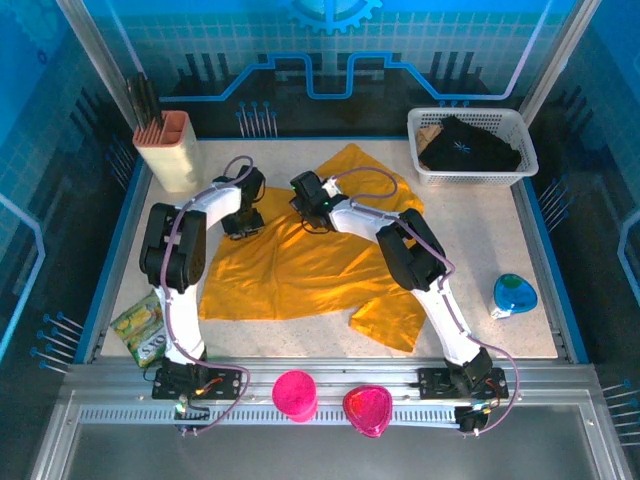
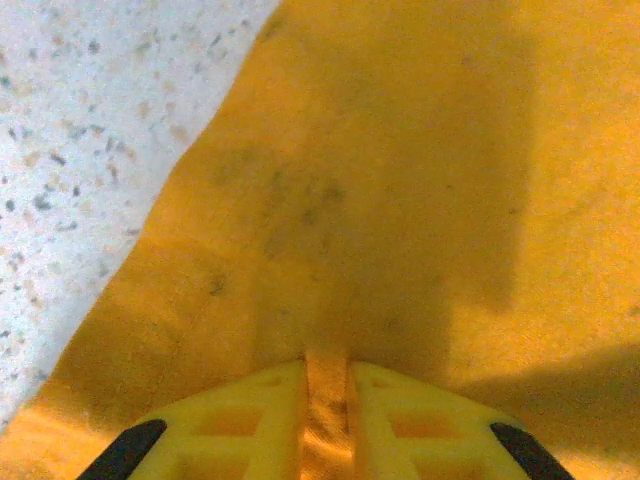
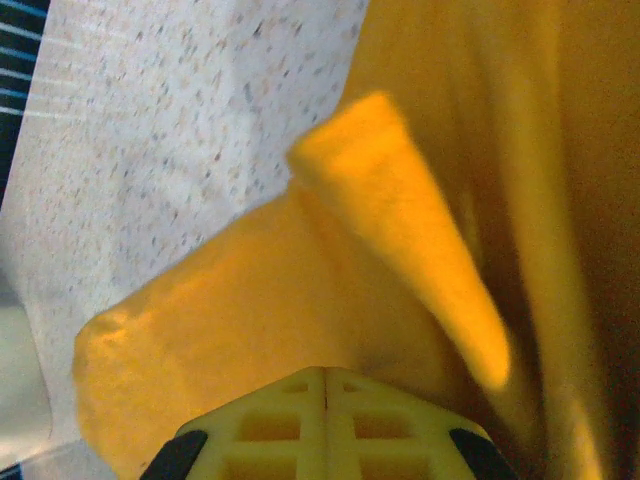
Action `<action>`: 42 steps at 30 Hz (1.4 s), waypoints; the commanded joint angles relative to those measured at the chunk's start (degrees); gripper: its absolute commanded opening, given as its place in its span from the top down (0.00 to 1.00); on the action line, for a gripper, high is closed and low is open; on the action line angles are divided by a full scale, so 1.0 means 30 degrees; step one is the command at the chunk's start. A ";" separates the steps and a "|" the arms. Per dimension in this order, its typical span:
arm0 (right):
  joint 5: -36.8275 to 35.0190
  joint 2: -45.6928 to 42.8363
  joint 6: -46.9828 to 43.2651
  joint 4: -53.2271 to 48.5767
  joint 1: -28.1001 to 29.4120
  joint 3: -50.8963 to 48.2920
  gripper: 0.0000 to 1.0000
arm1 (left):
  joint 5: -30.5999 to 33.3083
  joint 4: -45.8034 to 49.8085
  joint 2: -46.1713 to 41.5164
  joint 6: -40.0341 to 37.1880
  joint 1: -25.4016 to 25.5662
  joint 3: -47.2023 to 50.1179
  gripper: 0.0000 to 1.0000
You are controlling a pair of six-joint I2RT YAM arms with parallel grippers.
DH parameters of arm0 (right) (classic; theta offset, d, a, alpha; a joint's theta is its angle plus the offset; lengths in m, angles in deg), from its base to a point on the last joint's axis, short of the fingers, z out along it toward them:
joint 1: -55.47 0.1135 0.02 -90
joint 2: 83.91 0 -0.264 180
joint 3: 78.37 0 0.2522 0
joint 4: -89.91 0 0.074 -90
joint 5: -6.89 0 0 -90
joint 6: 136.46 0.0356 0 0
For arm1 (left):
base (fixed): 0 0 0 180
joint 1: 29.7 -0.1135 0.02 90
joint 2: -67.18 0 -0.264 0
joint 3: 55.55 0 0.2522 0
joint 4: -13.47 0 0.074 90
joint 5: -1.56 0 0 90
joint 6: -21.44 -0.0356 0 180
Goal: Fold and stack the t-shirts
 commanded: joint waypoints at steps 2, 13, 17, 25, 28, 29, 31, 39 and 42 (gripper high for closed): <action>0.1392 -0.0948 -0.1986 0.1220 -0.0080 0.0400 1.00 | 0.0222 0.1822 -0.0842 -0.0064 -0.0208 -0.0100 0.79; 0.3305 -0.5684 -1.2036 -0.2919 -0.1375 -0.0107 0.64 | 0.1973 0.4937 0.0112 -0.1350 -0.0331 -0.7284 0.59; 0.3322 -0.7408 -1.4894 -0.6047 -0.2493 -0.1260 0.55 | 0.1595 0.5542 0.2835 -0.1606 -0.0605 -0.9805 0.59; 0.4129 -1.1236 -1.7689 -0.7205 -0.4482 -0.6537 0.58 | -0.0155 0.4723 0.6511 -0.3019 -0.1698 -1.3442 0.59; 0.4073 -1.2380 -1.7976 -0.7221 -0.4573 -0.8127 0.56 | -0.0590 0.4574 0.7449 -0.4085 -0.1949 -1.4656 0.55; 0.4100 -1.2627 -1.7979 -0.7253 -0.4571 -0.8483 0.56 | -0.0647 0.4533 0.7644 -0.4429 -0.1997 -1.4936 0.52; 0.4263 -1.3066 -1.7909 -0.7258 -0.4585 -0.9190 0.56 | -0.0651 0.4596 0.8082 -0.5001 -0.2100 -1.5521 0.48; 0.4708 -1.4178 -1.7537 -0.7118 -0.4520 -1.0889 0.56 | -0.1443 0.4810 0.9514 -0.6754 -0.2384 -1.7109 0.46; 0.4446 -1.4613 -1.7481 -0.7370 -0.4515 -1.1254 0.56 | -0.1852 0.5076 1.0059 -0.7313 -0.2383 -1.7689 0.47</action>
